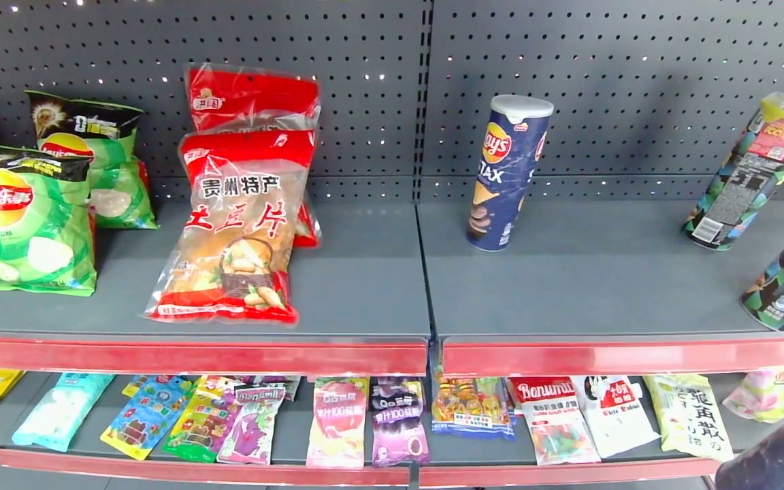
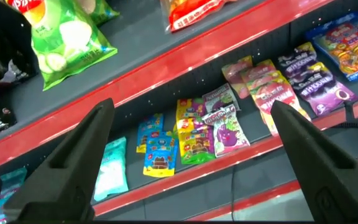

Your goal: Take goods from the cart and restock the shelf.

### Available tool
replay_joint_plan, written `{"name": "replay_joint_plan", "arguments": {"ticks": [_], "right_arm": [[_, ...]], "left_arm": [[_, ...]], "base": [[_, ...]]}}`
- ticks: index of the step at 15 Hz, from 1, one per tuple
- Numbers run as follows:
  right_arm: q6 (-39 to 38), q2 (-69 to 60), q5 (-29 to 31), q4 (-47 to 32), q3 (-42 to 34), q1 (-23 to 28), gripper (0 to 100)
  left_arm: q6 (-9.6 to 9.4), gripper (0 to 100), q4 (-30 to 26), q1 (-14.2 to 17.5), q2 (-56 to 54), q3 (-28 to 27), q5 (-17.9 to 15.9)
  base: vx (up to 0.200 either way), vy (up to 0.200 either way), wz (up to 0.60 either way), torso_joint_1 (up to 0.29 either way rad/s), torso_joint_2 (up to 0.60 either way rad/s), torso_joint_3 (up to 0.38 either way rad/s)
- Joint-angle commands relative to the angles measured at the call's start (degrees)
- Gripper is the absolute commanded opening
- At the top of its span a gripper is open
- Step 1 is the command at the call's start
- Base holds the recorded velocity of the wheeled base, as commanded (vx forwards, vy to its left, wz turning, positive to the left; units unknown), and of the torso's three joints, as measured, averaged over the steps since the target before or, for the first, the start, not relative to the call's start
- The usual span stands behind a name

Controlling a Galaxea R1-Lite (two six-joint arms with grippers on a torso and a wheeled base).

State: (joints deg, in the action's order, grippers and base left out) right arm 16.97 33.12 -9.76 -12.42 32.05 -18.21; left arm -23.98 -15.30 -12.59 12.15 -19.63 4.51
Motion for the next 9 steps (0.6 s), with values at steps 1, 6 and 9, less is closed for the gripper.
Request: {"name": "replay_joint_plan", "arguments": {"ticks": [1, 6, 9], "right_arm": [[0.08, -0.87, -0.08, 0.03, -0.14, -0.07, 0], [0.17, 0.28, 0.01, 0.03, -0.14, -0.07, 0], [0.26, 0.19, 0.1, -0.06, -0.76, -0.07, 0]], "left_arm": [[-0.02, 100, 0.09, -0.06, -0.03, 0.12, -0.2], [-0.1, 100, 0.18, -0.06, -0.11, -0.06, -0.2], [-0.1, 100, 0.18, -0.06, -0.11, 0.03, -0.12]], "base": [[0.2, 0.0, 0.0, -0.017, -0.01, 0.012], [0.0, 0.0, 0.0, 0.0, 0.0, 0.0], [0.0, 0.0, 0.0, 0.0, 0.0, 0.0]]}}
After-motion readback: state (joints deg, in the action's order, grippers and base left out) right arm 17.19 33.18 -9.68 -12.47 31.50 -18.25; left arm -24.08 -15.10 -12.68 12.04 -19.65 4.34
